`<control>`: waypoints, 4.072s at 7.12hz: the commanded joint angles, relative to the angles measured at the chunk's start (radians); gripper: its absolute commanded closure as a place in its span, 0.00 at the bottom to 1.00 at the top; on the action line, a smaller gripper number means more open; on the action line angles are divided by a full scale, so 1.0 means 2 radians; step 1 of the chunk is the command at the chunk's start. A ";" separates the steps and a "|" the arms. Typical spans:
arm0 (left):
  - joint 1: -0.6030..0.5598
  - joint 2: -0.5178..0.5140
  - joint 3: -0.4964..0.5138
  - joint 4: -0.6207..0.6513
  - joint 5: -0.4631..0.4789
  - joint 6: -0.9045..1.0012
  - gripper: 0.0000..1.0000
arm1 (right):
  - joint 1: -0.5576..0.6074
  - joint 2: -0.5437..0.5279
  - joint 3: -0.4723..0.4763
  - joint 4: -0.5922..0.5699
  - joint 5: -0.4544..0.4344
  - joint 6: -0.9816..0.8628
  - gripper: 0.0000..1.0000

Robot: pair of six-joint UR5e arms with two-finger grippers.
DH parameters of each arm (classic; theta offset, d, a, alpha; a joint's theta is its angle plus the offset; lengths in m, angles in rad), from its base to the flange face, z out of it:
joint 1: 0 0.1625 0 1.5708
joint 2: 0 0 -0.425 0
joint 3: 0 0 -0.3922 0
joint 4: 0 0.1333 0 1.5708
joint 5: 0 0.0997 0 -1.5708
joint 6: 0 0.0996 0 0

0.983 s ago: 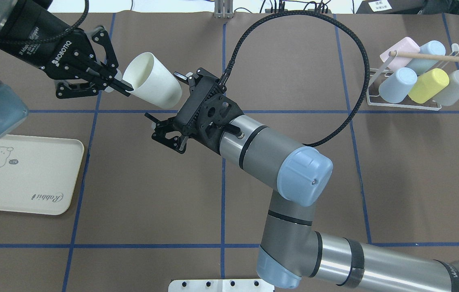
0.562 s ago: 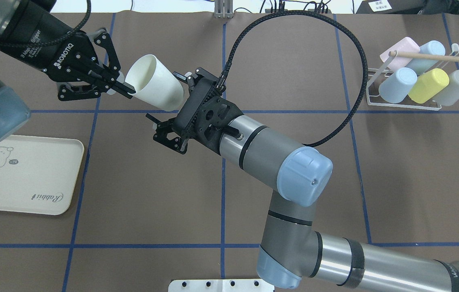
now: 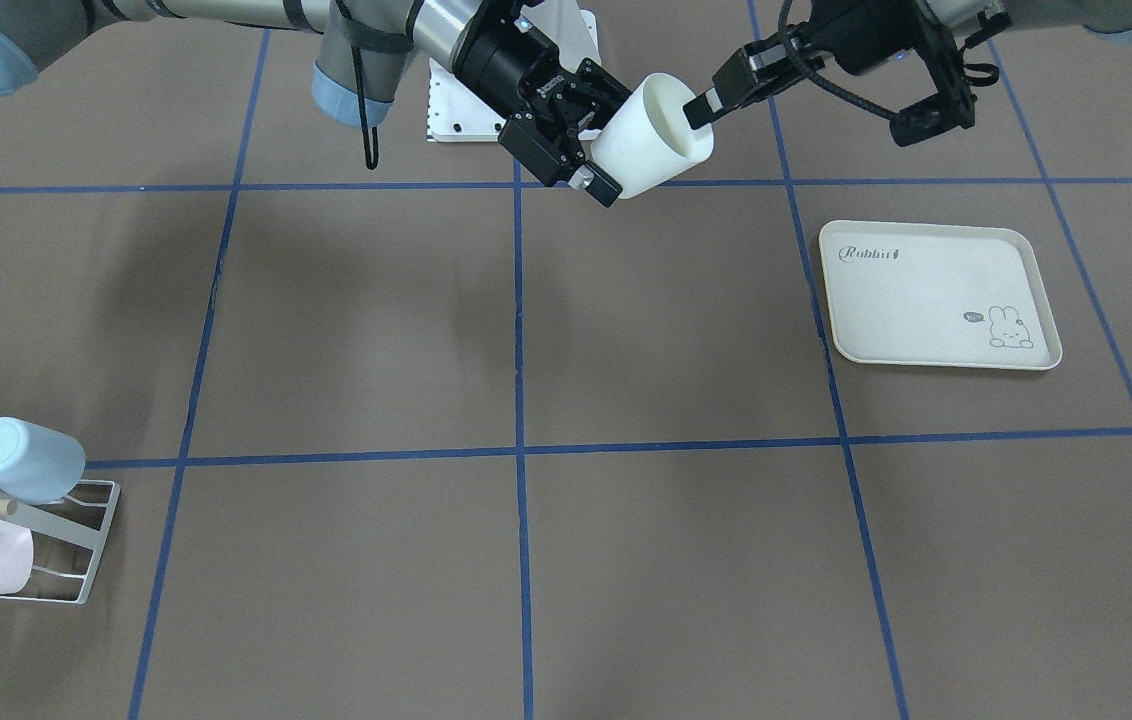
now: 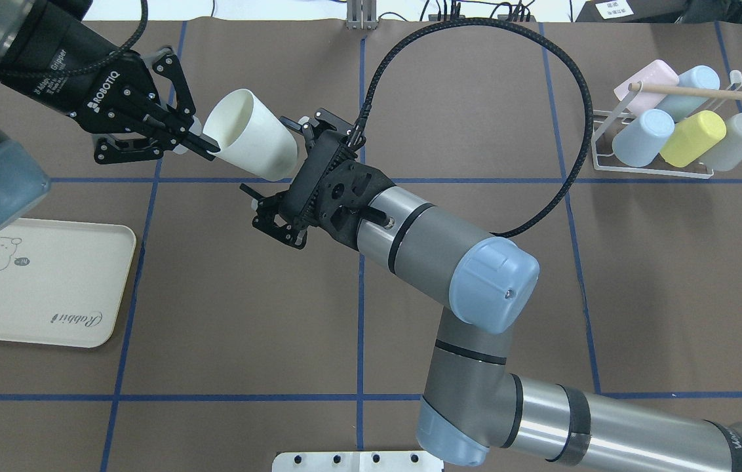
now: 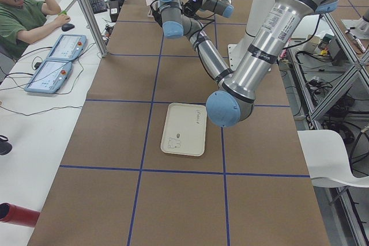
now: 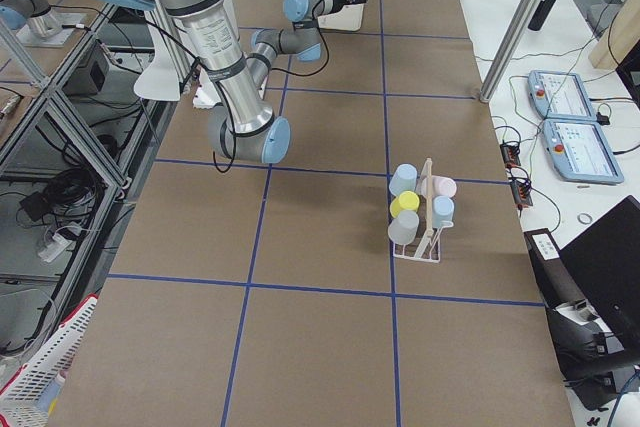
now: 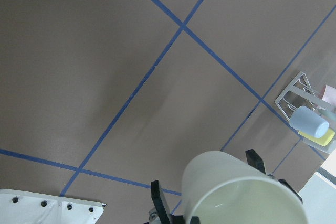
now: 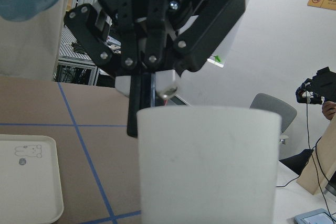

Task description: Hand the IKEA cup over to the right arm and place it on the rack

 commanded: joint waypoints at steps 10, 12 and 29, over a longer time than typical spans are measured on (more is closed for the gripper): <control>0.008 0.000 0.000 -0.001 0.001 0.006 0.45 | -0.013 -0.005 0.002 -0.002 -0.049 -0.019 0.37; 0.008 -0.003 0.000 -0.001 0.001 0.028 0.00 | -0.014 -0.006 0.002 -0.002 -0.049 -0.019 0.37; -0.110 0.179 0.004 0.251 0.191 0.856 0.00 | 0.257 -0.057 0.238 -0.840 0.086 -0.502 0.66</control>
